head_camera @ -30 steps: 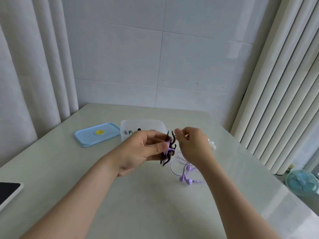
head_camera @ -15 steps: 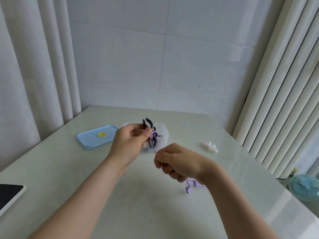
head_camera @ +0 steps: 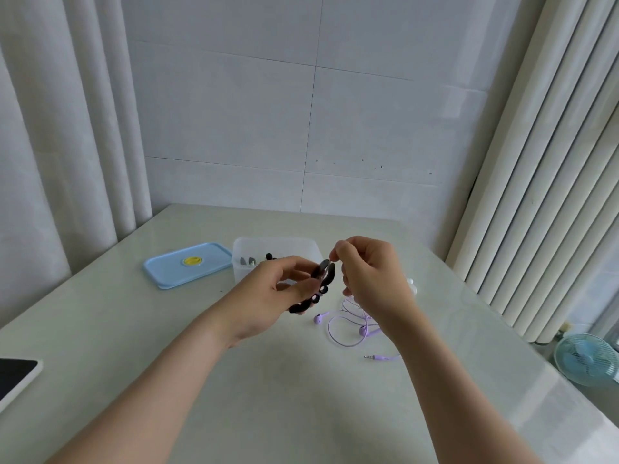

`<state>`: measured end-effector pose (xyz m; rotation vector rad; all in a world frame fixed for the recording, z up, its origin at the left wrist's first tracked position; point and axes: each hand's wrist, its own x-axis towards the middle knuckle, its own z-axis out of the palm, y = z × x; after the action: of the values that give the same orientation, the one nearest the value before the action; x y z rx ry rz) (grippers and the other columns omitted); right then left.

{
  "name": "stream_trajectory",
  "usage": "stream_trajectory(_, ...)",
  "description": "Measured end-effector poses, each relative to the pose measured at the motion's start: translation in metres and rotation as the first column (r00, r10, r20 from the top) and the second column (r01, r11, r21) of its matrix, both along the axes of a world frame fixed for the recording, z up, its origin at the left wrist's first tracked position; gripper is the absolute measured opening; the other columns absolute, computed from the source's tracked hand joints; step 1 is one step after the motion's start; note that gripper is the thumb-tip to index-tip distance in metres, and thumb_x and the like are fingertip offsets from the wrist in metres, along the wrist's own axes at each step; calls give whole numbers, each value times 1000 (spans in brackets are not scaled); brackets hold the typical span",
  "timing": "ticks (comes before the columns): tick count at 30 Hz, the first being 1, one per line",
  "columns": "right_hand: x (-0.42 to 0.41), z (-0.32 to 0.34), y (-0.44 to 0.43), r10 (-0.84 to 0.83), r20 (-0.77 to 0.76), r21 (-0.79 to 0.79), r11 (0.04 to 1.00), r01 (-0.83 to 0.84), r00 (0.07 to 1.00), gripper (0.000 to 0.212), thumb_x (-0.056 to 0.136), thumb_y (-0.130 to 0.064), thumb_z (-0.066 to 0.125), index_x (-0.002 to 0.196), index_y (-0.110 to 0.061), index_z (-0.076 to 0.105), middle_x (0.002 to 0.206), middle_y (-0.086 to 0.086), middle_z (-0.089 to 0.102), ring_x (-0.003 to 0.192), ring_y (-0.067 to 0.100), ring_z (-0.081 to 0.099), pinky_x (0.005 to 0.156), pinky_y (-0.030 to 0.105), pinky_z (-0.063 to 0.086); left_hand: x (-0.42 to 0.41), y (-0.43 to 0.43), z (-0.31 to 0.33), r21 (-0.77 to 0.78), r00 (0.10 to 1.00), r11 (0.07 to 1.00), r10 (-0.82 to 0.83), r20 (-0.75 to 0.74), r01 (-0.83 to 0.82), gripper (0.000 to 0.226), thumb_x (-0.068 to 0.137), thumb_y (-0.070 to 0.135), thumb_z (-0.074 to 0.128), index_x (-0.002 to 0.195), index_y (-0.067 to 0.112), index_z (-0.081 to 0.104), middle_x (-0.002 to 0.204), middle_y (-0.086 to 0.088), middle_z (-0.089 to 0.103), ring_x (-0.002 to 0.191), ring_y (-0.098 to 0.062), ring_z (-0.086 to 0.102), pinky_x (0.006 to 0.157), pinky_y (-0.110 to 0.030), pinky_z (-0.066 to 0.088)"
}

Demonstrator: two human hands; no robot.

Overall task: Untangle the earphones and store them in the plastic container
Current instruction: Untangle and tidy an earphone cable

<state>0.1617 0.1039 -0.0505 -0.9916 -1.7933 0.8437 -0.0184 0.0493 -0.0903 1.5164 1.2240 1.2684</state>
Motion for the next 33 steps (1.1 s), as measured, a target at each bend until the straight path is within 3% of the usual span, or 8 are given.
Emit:
stream_trajectory(4, 0, -10, 12, -83, 127, 80, 994, 74, 988, 41, 87, -29, 49, 80, 11, 53, 61, 7, 36, 58, 21, 34, 59, 56, 54, 3, 0, -1, -6, 998, 999, -46, -39, 45, 20, 104, 20, 66, 123, 21, 73, 113, -1, 77, 102, -19, 74, 86, -26, 56)
stream_trajectory(7, 2, -17, 20, -99, 175, 68, 994, 88, 979, 38, 94, -26, 52, 83, 9, 58, 60, 5, 40, 57, 21, 39, 65, 54, 57, 3, 0, 0, 16, 999, 999, -44, -4, 44, 26, 102, 17, 68, 127, 18, 72, 116, -2, 79, 109, -17, 74, 95, -33, 59)
stream_trajectory(10, 5, -21, 24, -100, 215, 19, 995, 99, 971, 30, 101, -30, 59, 87, -6, 69, 52, -6, 48, 57, 19, 50, 66, 42, 57, 0, 2, 2, 64, 992, 998, -10, 125, 2, 33, 96, 15, 71, 129, 12, 70, 117, -9, 79, 113, -27, 74, 102, -41, 58)
stream_trajectory(14, 7, -20, 18, 25, 228, -85, 996, -6, 973, 20, 102, -31, 62, 90, -17, 68, 58, 6, 63, 52, 22, 60, 59, 29, 50, 0, 2, 6, 111, 947, 992, 20, 322, -59, 40, 88, 22, 73, 125, 9, 73, 117, -15, 78, 111, -34, 75, 98, -44, 60)
stream_trajectory(19, 2, -11, 1, 221, 123, -237, 953, -187, 968, 22, 102, -22, 63, 91, -5, 73, 59, 8, 63, 55, 26, 65, 60, 35, 61, -4, 2, 8, 103, 938, 961, 222, 267, -257, 41, 83, 40, 74, 119, 19, 76, 108, 0, 82, 105, -19, 77, 80, -33, 56)
stream_trajectory(23, -2, -12, -6, 390, 134, -336, 883, -329, 911, 18, 101, -12, 60, 101, -8, 78, 74, 6, 65, 61, 23, 58, 53, 32, 53, -7, 6, 6, 58, 874, 928, 324, 363, -368, 24, 92, 33, 76, 110, 17, 77, 98, 0, 81, 94, -14, 77, 82, -41, 62)
stream_trajectory(28, -5, -10, -10, 394, 172, -275, 899, -340, 903, 17, 99, -16, 68, 93, -6, 80, 71, 7, 72, 57, 20, 58, 51, 31, 51, -13, 9, -3, 87, 923, 923, 362, 133, -375, 14, 98, 24, 75, 112, 25, 73, 103, 16, 75, 101, -20, 75, 97, -47, 61)
stream_trajectory(33, -5, -10, -7, 184, 221, -43, 983, -179, 958, 22, 95, -15, 67, 79, -9, 80, 65, 8, 73, 50, 27, 68, 50, 35, 58, -11, 5, -3, 37, 975, 976, 218, -46, -216, 20, 100, 24, 73, 116, 35, 73, 112, 11, 72, 95, -21, 76, 92, -36, 60)
